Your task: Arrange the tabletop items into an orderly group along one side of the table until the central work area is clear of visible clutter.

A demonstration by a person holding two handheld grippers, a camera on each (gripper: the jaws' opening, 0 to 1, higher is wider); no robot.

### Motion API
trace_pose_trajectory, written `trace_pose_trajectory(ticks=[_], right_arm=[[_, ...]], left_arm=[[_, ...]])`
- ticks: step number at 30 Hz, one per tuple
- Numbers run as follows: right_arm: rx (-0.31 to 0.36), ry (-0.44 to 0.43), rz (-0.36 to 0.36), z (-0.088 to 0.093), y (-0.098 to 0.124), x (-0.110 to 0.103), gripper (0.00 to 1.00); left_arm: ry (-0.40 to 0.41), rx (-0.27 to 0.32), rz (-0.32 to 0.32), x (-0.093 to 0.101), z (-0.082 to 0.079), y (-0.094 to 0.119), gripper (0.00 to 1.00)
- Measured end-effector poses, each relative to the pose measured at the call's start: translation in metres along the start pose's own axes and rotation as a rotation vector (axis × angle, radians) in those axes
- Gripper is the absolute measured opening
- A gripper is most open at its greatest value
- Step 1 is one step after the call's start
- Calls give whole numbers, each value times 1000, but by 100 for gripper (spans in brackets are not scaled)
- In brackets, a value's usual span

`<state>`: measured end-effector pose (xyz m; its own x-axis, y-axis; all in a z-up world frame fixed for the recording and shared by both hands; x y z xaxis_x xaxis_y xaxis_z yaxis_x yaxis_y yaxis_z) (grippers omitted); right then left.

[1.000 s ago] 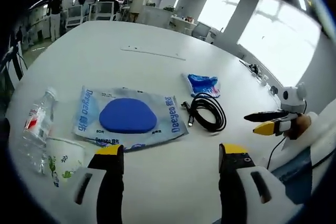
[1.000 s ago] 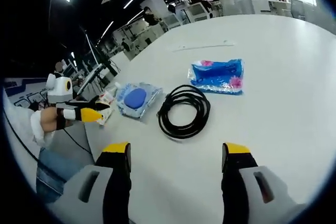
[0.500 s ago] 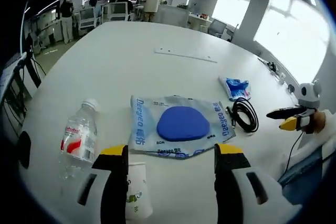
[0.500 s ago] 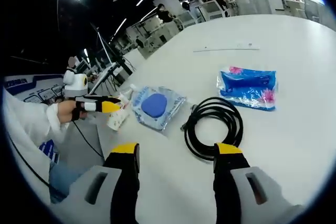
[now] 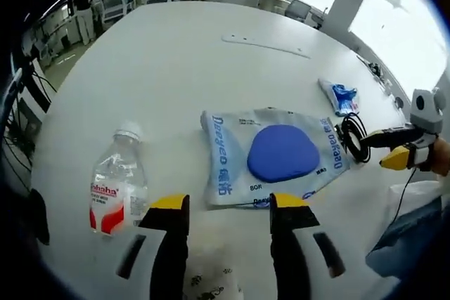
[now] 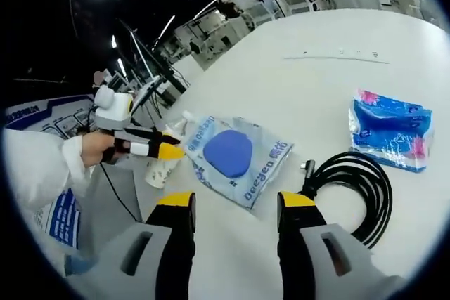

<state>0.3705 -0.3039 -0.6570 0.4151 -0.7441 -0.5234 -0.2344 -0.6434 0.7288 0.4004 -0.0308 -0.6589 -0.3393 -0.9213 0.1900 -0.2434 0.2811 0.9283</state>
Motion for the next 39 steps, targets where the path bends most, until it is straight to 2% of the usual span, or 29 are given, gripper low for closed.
trace_pose_trajectory(ticks=[7,13,18,23,26,28,29,31,32,35,39], right_arm=[[-40,-51,30,7,-14,-3,42],[-33,-81,26,9,-24,-8,35],[-28,-111,39,8,-29,-5,33],[-31,-132,44,10,-33,-4,22],[-27,-150,52,12,-35,-4,20],[-28,-158,62,12,-36,-7,17],[-24,-160,68,12,-37,-7,14],[-23,-161,85,13,-38,-6,2],[-22,-162,95,13,-38,-4,1],[-1,-197,84,13,-40,-6,0],[73,-218,72,7,-27,-12,0]], left_arm=[[15,-16,9,-3,2,-3,33],[15,-16,2,-10,2,-5,26],[20,-8,-1,-16,-2,-6,20],[7,-18,10,-16,-1,-10,13],[-3,-18,4,-18,-1,-11,11],[-9,-16,-5,-20,-1,-10,4],[-12,-15,-4,-22,-1,-10,2],[-3,-14,-3,-26,-1,-8,0],[-6,-13,-3,-26,0,-8,0],[-10,-5,8,-26,0,-7,0],[-39,53,-4,-23,-5,3,0]])
Point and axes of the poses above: the point that each gripper's makers call its tool centre point, and the gripper's own axes: y roughly backward along the fingers, x roughly to its right, z roughly out of its underside, the point moved 9 cm from there along y, roughly backward along the fingers, and after that the axes turned 12 degrees about -x, right-handed, at the moved point
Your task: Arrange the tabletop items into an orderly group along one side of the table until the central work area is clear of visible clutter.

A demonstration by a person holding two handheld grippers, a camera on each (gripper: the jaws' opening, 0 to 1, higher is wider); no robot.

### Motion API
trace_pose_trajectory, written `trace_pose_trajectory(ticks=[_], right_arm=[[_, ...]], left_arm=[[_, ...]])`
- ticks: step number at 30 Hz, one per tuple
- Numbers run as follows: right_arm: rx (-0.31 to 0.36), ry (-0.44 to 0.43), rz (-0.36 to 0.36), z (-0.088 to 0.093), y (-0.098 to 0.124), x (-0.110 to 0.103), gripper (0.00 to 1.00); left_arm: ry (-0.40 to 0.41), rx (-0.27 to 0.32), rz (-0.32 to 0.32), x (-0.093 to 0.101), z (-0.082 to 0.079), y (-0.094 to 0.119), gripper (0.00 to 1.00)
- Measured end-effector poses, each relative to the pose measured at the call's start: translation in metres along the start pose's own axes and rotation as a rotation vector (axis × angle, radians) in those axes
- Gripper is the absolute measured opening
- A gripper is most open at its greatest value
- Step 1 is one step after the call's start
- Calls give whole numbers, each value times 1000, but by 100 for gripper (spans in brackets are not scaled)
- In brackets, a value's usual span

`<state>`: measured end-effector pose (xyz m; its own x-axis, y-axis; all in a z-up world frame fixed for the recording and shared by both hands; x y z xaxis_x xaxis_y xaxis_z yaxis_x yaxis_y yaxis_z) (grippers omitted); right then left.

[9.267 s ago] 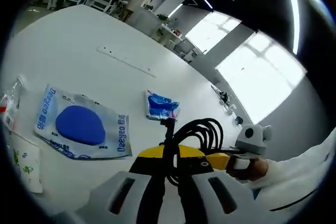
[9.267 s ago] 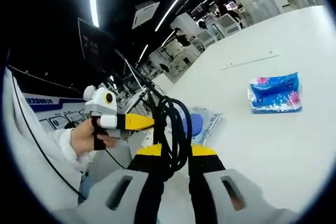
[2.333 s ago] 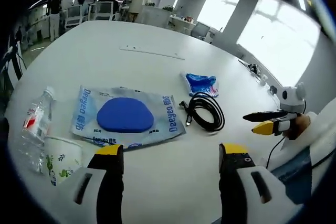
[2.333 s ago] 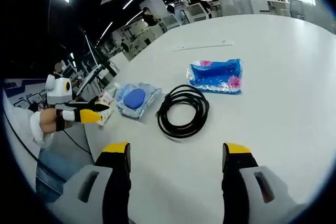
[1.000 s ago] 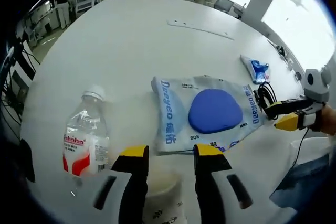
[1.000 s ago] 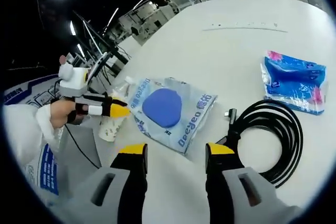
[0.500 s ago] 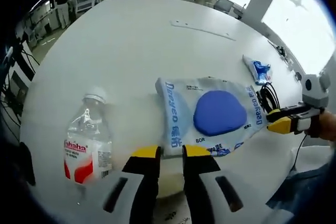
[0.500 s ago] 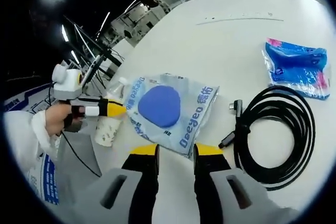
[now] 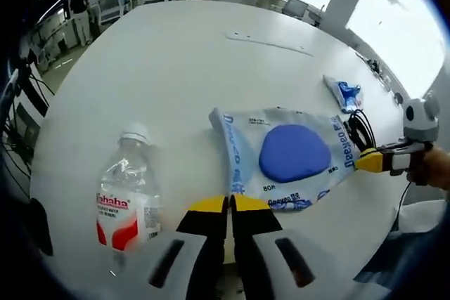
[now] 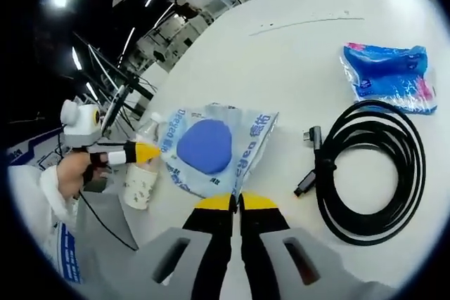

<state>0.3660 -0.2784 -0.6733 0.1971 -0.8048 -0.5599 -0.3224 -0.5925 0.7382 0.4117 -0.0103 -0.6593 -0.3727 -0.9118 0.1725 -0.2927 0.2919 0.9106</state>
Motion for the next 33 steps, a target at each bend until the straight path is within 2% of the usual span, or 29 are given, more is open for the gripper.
trace_pose_trajectory(ticks=[4,7,11,17,22,25,27,29,33], right_arm=[[33,23,-6,-7,11,-3,0],[71,38,-8,-17,19,0,0],[103,97,-3,-30,34,1,0],[128,147,-25,-50,52,6,0],[158,193,-42,-67,57,12,0],[170,143,-31,-68,62,15,0],[181,150,-28,-70,61,15,0],[170,140,-11,-74,58,18,0],[195,138,19,-91,49,23,0]], left_arm=[[-14,67,-6,8,-13,15,0],[-54,115,-17,17,-25,26,0],[-75,157,-38,31,-38,38,0],[-50,195,-63,47,-50,46,0],[-35,231,-89,56,-62,53,0],[-26,240,-70,57,-69,53,0],[-51,232,-75,58,-76,50,0],[-47,226,-59,57,-82,47,0],[-83,237,-52,53,-100,42,0]])
Point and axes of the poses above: the point that each gripper's makers call its tool centre point, and the gripper's own axes: y roughly backward along the fingers, x roughly to its right, z roughly out of its underside, the point moved 9 cm from there along y, roughly backward along the fingers, and after that the axes turned 12 degrees about -x, right-handed, at the moved point
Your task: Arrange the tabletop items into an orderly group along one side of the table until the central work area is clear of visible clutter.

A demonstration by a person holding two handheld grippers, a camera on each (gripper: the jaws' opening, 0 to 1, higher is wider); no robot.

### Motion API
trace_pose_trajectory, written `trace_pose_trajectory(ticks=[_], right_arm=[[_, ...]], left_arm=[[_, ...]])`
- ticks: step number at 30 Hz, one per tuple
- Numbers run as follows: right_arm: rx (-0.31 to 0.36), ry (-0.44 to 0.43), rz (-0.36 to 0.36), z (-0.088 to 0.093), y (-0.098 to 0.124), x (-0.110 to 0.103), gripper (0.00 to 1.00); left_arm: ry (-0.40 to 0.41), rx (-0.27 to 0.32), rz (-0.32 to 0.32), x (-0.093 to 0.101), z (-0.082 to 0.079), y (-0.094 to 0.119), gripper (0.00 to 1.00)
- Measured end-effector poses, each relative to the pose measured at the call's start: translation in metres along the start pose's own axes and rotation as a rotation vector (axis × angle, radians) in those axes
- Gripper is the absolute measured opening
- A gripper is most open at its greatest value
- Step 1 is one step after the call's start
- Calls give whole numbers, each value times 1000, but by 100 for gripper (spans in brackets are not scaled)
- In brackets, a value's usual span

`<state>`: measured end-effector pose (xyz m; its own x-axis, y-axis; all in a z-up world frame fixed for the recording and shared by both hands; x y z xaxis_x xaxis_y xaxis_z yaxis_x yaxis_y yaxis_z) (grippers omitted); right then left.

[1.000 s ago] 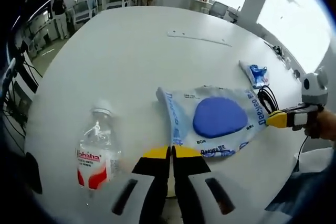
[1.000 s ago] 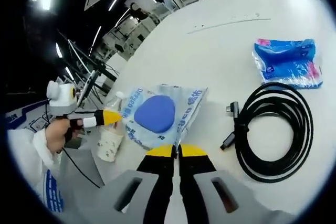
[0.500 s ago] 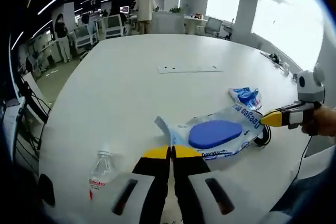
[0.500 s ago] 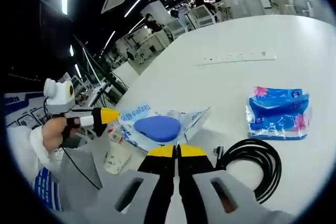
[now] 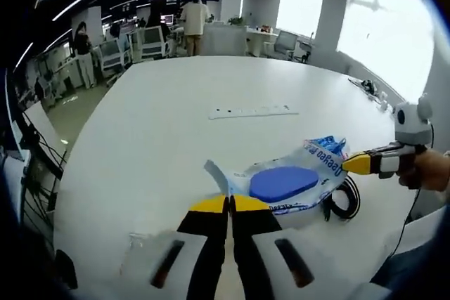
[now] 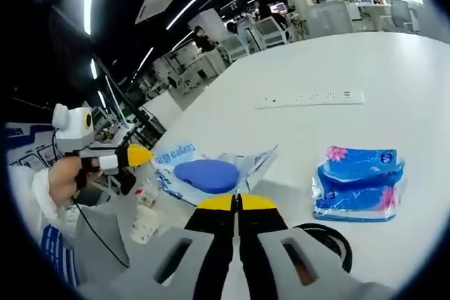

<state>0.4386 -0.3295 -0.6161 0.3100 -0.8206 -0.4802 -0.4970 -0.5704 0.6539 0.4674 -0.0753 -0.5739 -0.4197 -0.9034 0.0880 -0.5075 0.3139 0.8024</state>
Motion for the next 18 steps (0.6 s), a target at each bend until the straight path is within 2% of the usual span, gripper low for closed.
trace_pose_trajectory(ticks=[5,8,13,18], right_arm=[[6,-8,23,-8,-4,5,0],[0,64,61,-13,-6,12,0],[-28,79,92,-17,-14,22,0],[-68,102,125,-13,-23,30,0]], left_arm=[[-5,-3,21,-8,-10,-11,0],[-36,-12,39,-10,-16,-25,0],[-34,-12,61,-9,-22,-40,0],[-53,-52,73,-9,-19,-57,0]])
Point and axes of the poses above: the point that each gripper's makers call its tool centre point, and the gripper's own axes: y roughly backward along the fingers, x roughly to its right, z roughly out of its underside, the point moved 9 cm from there along y, roughly backward along the fingers, and after that the axes turned 12 degrees about -x, right-handed, at the moved point
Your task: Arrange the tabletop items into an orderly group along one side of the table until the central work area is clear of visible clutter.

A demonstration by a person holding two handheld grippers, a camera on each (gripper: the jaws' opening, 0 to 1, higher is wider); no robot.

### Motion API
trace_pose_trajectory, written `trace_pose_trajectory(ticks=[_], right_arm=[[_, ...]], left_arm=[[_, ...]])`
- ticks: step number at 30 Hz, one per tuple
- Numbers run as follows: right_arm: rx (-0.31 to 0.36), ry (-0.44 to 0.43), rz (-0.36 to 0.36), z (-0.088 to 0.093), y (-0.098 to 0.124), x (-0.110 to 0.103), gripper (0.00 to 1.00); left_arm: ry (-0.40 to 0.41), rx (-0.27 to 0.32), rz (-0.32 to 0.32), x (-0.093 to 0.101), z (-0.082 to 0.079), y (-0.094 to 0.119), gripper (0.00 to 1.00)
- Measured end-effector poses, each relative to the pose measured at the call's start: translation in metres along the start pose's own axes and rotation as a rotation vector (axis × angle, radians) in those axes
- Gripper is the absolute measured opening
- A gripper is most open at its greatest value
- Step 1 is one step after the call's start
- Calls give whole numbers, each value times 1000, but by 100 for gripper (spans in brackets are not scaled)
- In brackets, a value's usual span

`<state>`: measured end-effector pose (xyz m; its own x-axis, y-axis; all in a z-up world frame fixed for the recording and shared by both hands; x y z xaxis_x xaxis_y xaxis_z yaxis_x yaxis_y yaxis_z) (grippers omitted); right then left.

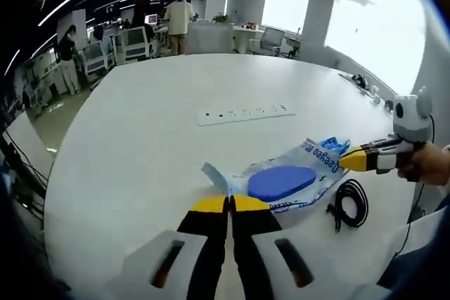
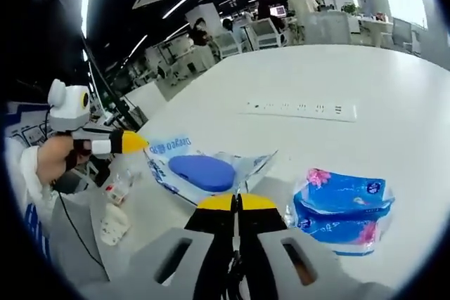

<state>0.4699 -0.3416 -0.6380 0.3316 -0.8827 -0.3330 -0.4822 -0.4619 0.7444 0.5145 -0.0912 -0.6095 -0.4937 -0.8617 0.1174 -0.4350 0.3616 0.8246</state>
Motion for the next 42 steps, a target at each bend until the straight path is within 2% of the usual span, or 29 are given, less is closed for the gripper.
trace_pose_trajectory(ticks=[6,9,12,15,22,28,38,42], right_arm=[[-18,-7,13,1,-7,4,0],[-43,-53,3,7,-9,7,0],[-69,-42,17,15,-13,10,0],[-91,-70,20,21,-17,14,0],[-113,-90,21,29,-21,17,0],[-126,-94,25,38,-25,19,0],[-141,-99,30,41,-28,23,0],[-137,-101,31,41,-28,24,0]], left_arm=[[-8,-46,5,-1,5,-13,0],[13,-70,11,-2,12,-18,0],[18,-92,16,-2,19,-22,0],[44,-105,32,-1,24,-27,0],[60,-138,32,-1,38,-36,0],[73,-149,29,-3,46,-42,0],[85,-165,12,-5,56,-48,0],[126,-141,10,-7,59,-50,0]])
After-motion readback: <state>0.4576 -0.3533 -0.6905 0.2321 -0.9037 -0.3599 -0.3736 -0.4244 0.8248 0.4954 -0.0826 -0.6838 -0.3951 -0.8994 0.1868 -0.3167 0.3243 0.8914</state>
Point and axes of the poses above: the point that each gripper's makers call its tool centre point, and the gripper's own axes: y roughly backward along the fingers, x roughly to its right, z roughly out of its underside, the point moved 9 cm from there along y, roughly backward along the fingers, and after that the axes turned 12 degrees about -x, right-handed, at the moved point
